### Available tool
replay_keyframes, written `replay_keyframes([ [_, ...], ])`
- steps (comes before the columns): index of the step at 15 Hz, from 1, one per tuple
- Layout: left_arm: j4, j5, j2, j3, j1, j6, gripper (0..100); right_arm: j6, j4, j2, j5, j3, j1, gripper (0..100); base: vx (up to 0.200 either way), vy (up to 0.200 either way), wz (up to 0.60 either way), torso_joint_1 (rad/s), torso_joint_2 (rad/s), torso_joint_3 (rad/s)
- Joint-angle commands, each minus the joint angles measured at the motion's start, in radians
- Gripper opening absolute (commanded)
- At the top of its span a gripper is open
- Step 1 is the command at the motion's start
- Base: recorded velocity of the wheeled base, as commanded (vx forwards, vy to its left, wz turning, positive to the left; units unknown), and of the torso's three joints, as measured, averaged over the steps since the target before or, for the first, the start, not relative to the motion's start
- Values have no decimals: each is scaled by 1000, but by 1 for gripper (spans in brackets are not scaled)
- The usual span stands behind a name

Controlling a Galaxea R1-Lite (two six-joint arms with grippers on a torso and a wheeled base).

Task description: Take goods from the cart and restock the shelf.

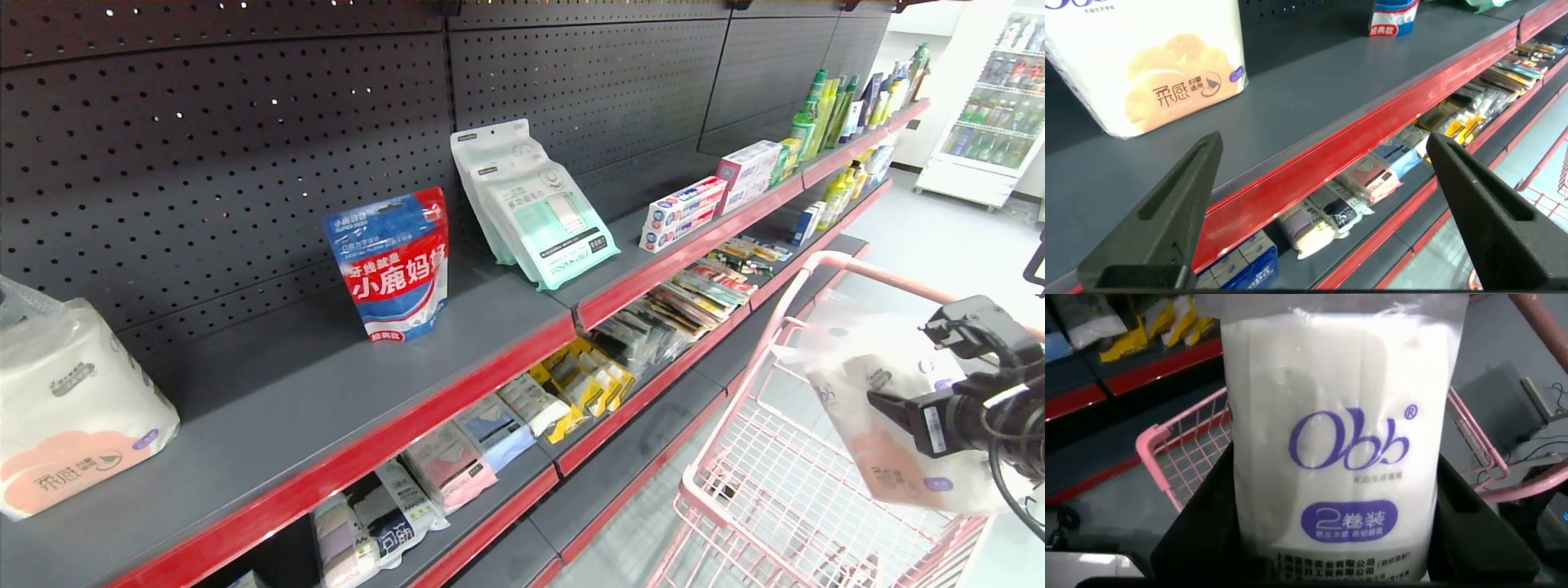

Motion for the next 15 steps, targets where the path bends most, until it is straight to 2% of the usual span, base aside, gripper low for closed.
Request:
replay_keyframes([
  [1, 0, 0, 1, 0, 0, -1, 100, 39, 35, -204, -26, 37, 64, 0, 0, 0, 0, 0, 0, 0],
  [5, 0, 0, 1, 0, 0, -1, 100, 56, 153, -393, -29, 49, 63, 0, 0, 0, 0, 0, 0, 0],
  [7, 0, 0, 1, 0, 0, -1, 100, 68, 248, -534, -28, 50, 86, 0, 0, 0, 0, 0, 0, 0],
  [9, 0, 0, 1, 0, 0, -1, 100, 105, 277, -624, -31, 50, 112, 0, 0, 0, 0, 0, 0, 0],
  [11, 0, 0, 1, 0, 0, -1, 100, 110, 310, -707, -69, 49, 123, 0, 0, 0, 0, 0, 0, 0],
  [12, 0, 0, 1, 0, 0, -1, 100, 111, 391, -775, -146, 35, 143, 0, 0, 0, 0, 0, 0, 0],
  [13, 0, 0, 1, 0, 0, -1, 100, 114, 461, -835, -169, 26, 163, 0, 0, 0, 0, 0, 0, 0],
  [15, 0, 0, 1, 0, 0, -1, 100, 117, 537, -913, -166, 33, 158, 0, 0, 0, 0, 0, 0, 0],
])
